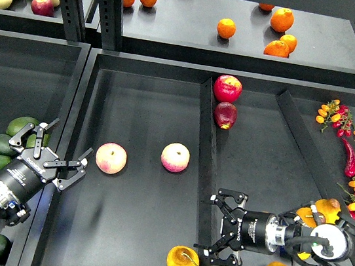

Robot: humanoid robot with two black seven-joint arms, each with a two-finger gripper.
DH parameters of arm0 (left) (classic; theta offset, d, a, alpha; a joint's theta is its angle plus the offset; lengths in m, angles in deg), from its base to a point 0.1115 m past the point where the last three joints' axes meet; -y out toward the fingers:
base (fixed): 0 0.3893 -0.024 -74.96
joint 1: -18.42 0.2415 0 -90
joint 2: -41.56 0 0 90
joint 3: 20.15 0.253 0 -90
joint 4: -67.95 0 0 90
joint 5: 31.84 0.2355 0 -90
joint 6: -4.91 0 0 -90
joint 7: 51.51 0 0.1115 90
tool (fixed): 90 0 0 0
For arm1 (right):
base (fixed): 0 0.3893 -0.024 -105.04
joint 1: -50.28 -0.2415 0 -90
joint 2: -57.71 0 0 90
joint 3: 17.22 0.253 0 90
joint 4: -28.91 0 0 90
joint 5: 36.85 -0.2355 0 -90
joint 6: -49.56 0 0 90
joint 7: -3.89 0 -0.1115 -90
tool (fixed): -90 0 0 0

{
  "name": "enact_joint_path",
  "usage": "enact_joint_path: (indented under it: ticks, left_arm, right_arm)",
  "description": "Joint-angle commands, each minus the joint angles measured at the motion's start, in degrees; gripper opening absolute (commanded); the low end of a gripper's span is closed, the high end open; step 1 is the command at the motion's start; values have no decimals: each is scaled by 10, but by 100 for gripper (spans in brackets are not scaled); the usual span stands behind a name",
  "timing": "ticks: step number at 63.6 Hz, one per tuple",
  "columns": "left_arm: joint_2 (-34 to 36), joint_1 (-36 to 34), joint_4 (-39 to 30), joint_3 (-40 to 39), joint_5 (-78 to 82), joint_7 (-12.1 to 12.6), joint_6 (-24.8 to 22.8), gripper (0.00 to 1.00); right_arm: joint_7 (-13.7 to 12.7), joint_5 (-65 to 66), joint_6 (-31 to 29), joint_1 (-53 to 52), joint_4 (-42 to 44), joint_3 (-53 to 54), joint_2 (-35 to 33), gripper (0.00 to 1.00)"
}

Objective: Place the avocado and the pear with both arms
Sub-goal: 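Lower the right gripper over the yellow-orange pear nearest the robot, then close the right gripper around the yellow-orange pear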

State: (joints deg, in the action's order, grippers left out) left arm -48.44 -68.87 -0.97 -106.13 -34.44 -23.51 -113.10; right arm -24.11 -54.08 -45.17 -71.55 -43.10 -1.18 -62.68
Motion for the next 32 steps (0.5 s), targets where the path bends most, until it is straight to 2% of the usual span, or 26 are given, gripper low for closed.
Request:
enact_joint_path:
  ticks: [1, 19, 32]
  left_arm:
    - [0, 2, -1, -1, 0, 0, 0, 100]
    - [0, 1, -2, 1, 0, 0, 0, 100]
    - [0, 3, -3, 0, 0, 0, 0, 100]
  right_arm:
    - [0, 0, 2, -1, 6, -9, 10, 100]
    - [0, 4, 13, -9, 18, -69, 19, 100]
    - [0, 19, 13, -10, 49, -72, 43, 100]
